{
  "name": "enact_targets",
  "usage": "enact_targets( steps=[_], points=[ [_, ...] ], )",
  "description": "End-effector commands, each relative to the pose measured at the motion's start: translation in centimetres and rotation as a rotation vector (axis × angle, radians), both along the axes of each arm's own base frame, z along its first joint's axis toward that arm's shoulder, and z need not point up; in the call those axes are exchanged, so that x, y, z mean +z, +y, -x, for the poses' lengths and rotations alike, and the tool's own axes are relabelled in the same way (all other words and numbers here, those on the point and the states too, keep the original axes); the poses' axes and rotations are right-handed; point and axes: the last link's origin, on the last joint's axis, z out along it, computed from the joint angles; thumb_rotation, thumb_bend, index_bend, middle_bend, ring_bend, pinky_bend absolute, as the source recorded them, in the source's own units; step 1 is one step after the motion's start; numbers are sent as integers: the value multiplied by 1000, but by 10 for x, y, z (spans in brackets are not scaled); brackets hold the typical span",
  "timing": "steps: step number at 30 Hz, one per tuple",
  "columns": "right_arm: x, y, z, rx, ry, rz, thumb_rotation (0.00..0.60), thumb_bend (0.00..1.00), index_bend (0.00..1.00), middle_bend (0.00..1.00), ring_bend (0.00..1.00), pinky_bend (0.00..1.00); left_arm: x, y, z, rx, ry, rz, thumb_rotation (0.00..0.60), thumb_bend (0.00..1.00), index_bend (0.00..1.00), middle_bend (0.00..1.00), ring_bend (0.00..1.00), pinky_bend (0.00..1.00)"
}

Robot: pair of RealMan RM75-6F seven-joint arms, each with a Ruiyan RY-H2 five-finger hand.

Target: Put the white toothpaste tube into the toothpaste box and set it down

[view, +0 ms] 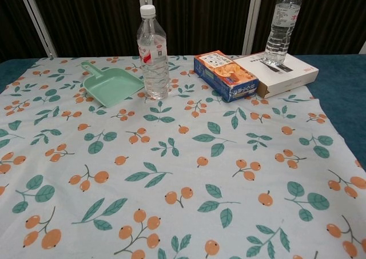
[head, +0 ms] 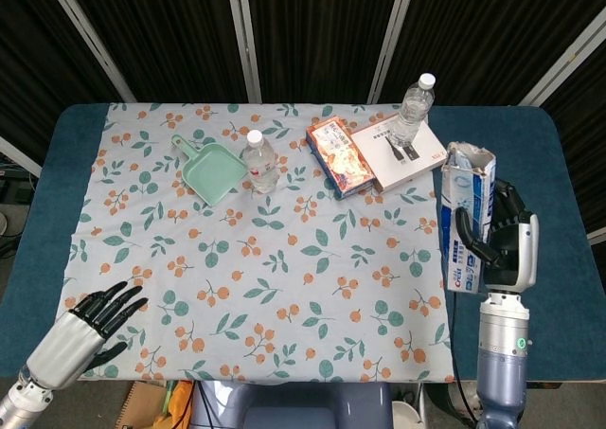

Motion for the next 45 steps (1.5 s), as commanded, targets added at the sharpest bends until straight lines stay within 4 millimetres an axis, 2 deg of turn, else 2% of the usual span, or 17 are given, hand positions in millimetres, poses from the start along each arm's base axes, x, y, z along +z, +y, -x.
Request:
enact_targets(
  steps=[1, 9, 12, 17, 21, 24, 30, 34, 37, 39, 41, 45],
  points=[
    [-8, 3, 8, -17, 21, -23, 600, 518, 542, 648, 595, 528, -1, -2, 1, 0, -9, 5, 600, 0, 146, 128, 140, 333],
    [-38, 17, 45, -90, 277, -133, 600, 518, 542, 648, 595, 528, 0, 0, 1, 49, -32, 28, 600, 0, 148, 129, 140, 333],
    [-56, 22, 57, -100, 434, -204, 600, 518, 542, 648, 595, 528, 0, 1, 1, 49, -26, 30, 600, 0, 149, 129, 140, 333],
    [-97, 35, 73, -85, 645, -319, 600, 517, 542, 648, 595, 528, -1, 2, 0, 51, -25, 32, 600, 0, 150, 128, 140, 333],
    [-128, 41, 81, -77, 741, -372, 600, 518, 542, 647, 595, 528, 0, 2, 0, 57, -29, 33, 600, 0, 152, 128, 140, 333],
    [-143, 41, 85, -78, 795, -382, 600, 518, 542, 647, 595, 528, 0, 2, 0, 57, -30, 36, 600, 0, 153, 128, 140, 333],
    [-167, 38, 89, -71, 897, -397, 600, 518, 542, 648, 594, 524, 0, 3, 0, 58, -33, 37, 600, 0, 158, 130, 140, 333],
    [-180, 39, 89, -70, 931, -421, 600, 518, 539, 648, 572, 478, 1, 4, 0, 63, -34, 36, 600, 0, 160, 130, 140, 333],
    [-191, 41, 87, -60, 954, -441, 600, 518, 491, 644, 533, 437, 1, 4, 0, 64, -34, 34, 600, 0, 160, 130, 140, 333],
    [-197, 43, 84, -53, 964, -453, 600, 518, 422, 605, 479, 388, 1, 4, 0, 64, -34, 33, 600, 0, 160, 129, 140, 332],
    [-203, 44, 82, -42, 977, -461, 600, 518, 302, 504, 382, 315, 1, 4, 0, 64, -34, 31, 600, 0, 160, 128, 140, 323],
    [-208, 46, 76, -20, 1000, -478, 600, 518, 127, 340, 227, 210, 1, 4, 0, 70, -36, 31, 600, 0, 160, 126, 140, 313]
  ],
)
